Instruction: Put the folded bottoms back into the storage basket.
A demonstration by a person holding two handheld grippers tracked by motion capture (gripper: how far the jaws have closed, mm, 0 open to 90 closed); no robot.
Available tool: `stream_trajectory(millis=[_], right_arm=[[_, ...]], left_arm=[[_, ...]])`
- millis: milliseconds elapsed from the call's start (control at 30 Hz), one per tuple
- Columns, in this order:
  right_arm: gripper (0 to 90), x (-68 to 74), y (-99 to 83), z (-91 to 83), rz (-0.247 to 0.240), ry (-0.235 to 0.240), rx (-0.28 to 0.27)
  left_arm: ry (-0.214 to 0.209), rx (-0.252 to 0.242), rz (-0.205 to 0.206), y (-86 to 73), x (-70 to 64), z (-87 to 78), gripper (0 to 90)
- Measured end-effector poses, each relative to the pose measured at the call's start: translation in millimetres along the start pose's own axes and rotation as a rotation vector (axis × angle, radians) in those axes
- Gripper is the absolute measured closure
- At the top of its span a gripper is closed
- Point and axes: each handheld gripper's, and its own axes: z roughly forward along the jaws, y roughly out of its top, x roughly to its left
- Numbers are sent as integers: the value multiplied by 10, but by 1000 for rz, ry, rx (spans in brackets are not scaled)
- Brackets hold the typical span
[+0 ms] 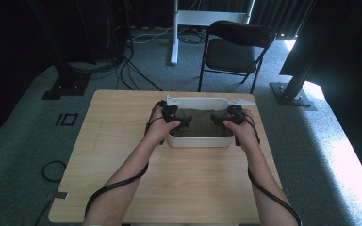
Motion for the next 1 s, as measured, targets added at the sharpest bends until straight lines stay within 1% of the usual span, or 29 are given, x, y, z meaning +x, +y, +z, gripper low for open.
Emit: stream_trajectory(millis=[67, 100, 133, 167, 233, 300, 333, 467, 633, 700, 800, 933, 1000], right_arm=[[159, 3, -7, -14, 2, 4, -1], [159, 4, -12, -24, 1, 4, -4], [158, 6, -34, -67, -15, -13, -20], [157, 8, -42, -83, -17, -15, -23], [150, 10, -57, -114, -13, -6, -24], [141, 12, -65, -133, -18, -5, -27], [138, 16, -82, -173, -17, -6, -36], [131, 26, -111, -234, -14, -2, -49], [128, 71, -172, -333, -39, 6, -57], [128, 80, -184, -347, -38, 11, -60], [126, 93, -235, -401, -40, 10, -70], [126, 95, -305, -464, -52, 0, -75], [113, 96, -347, -490, -48, 2, -76]], left_arm=[[-2, -1, -2, -6, -1, -13, 197], [-5, -6, -3, -32, -8, -58, 197], [-9, -9, -6, -41, -11, -72, 197], [-10, -8, -6, -52, -15, -89, 197], [-5, -11, 1, -76, -22, -120, 196], [-7, -14, 0, -100, -25, -151, 197], [-6, -19, -4, -111, -26, -167, 196], [0, -27, 5, -141, -29, -217, 197], [-8, -29, 21, -207, -72, -314, 196], [-8, -33, 21, -220, -83, -333, 196], [-20, -39, 27, -268, -133, -401, 197], [-16, -38, 42, -337, -189, -461, 197], [-15, -34, 38, -378, -200, -478, 197]])
